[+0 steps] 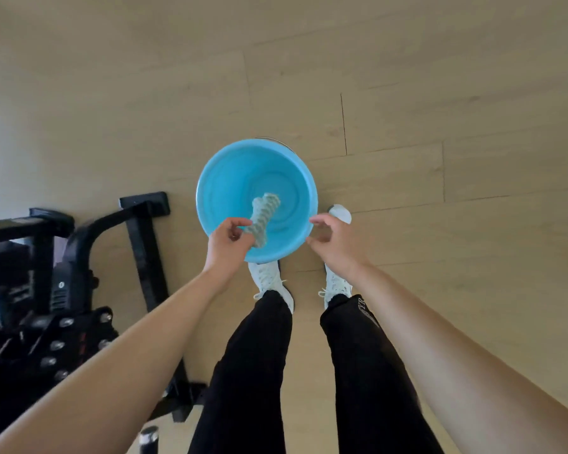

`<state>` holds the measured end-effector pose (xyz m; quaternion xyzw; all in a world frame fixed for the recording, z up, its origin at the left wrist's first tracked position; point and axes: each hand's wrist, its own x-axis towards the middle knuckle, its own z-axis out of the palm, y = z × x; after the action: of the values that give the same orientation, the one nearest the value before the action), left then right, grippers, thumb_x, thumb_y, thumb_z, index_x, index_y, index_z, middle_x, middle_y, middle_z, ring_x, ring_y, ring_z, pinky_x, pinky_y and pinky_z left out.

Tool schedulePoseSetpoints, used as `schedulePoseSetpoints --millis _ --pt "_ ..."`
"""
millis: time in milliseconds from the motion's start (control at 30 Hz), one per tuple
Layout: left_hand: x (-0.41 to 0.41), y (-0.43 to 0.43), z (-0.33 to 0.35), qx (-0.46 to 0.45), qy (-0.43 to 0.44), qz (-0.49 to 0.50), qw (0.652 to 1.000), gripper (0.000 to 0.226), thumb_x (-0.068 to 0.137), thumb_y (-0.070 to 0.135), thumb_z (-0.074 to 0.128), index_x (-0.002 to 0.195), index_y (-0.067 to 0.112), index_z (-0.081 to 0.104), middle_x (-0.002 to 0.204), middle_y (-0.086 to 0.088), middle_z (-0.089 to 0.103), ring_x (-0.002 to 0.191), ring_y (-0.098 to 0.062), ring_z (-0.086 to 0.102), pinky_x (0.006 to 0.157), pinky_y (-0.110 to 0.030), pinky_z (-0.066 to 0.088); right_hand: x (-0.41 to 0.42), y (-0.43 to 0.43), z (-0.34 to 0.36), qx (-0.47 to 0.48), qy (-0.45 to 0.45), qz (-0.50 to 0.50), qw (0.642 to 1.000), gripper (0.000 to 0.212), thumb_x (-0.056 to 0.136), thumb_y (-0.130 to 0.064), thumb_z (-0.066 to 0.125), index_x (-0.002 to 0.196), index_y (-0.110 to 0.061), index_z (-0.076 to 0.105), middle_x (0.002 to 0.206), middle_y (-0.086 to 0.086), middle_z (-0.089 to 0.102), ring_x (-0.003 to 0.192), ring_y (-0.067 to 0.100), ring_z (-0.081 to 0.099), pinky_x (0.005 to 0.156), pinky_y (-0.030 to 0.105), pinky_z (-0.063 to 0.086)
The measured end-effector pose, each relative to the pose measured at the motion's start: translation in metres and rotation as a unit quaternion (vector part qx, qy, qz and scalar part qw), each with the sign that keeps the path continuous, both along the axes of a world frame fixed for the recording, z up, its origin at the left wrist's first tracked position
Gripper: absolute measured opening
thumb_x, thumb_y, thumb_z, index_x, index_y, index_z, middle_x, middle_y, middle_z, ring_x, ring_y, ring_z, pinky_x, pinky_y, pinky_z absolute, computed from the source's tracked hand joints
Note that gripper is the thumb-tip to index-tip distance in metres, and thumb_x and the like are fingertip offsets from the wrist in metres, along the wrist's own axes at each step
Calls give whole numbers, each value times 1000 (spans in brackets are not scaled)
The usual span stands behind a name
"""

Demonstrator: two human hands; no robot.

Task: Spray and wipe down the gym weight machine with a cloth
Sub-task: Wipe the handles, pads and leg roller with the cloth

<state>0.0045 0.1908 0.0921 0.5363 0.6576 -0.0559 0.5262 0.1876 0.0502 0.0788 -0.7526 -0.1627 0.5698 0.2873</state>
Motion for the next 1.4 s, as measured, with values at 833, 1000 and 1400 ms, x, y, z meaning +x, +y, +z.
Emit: schedulePoseSetpoints --millis 833,1000,1400 --pt "-157 -202 382 254 -82 127 955 36 87 1 72 115 22 63 104 10 64 97 -10 63 79 -25 55 -155 -33 377 186 -27 465 865 13 86 -10 77 84 -9 65 69 -7 56 61 3 47 58 14 39" --pt "-213 -281 397 208 -89 202 953 31 87 32 81 115 26 70 98 3 73 85 -18 69 76 -34 59 -217 -79 413 223 -35 517 826 33 83 -12 80 72 -18 50 61 -9 46 51 1 40 52 17 34" --pt "-293 -439 421 219 -143 461 848 20 103 15 58 89 24 69 77 2 69 71 -13 60 68 -37 51 -299 -164 461 131 111 560 810 54 79 -51 78 84 -1 57 78 11 62 75 20 60 73 55 55"
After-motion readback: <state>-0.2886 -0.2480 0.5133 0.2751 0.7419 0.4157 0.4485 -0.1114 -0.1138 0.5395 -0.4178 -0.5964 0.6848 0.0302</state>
